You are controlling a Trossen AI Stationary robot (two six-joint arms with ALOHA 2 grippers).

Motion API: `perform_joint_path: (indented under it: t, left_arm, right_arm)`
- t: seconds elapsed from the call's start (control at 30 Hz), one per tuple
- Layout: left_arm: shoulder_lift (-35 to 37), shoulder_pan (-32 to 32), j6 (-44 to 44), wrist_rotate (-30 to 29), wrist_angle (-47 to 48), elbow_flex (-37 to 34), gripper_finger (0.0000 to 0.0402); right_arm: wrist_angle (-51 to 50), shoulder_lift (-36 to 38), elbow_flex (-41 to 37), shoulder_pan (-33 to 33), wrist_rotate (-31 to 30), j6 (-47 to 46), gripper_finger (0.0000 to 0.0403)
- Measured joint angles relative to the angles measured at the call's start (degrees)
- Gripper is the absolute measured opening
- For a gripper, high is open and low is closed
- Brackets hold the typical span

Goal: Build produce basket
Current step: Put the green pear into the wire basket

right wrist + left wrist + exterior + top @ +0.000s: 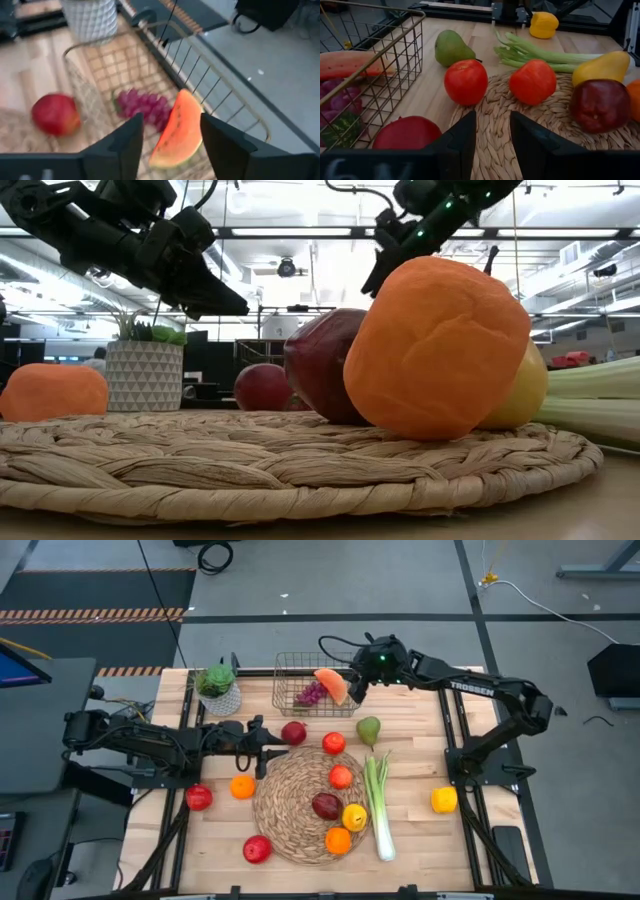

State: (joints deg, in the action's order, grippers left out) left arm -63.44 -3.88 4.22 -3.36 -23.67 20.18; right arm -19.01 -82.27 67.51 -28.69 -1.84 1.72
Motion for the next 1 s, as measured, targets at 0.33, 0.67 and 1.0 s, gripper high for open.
perform_joint_path:
  t: [0.33,0.67,1.0]
  left_arm:
    - [-1.2,0.0,0.1,0.0,-0.4,0.0,0.0126]
    - [-3.5,2.4,1.8,-0.5,0.1,0.0,0.0125]
    - [-7.4,9.8,3.4,-11.7,-3.9,0.0,0.0125]
  right_arm:
    - [-18.7,3.6,-1.0,6.3,-1.9,-9.2,0.0287]
    - [-22.2,3.6,-4.7,11.4,-9.7,-20.3,0.0293]
    - [-22.7,3.6,-11.7,16.4,-15.4,-32.9,0.0293]
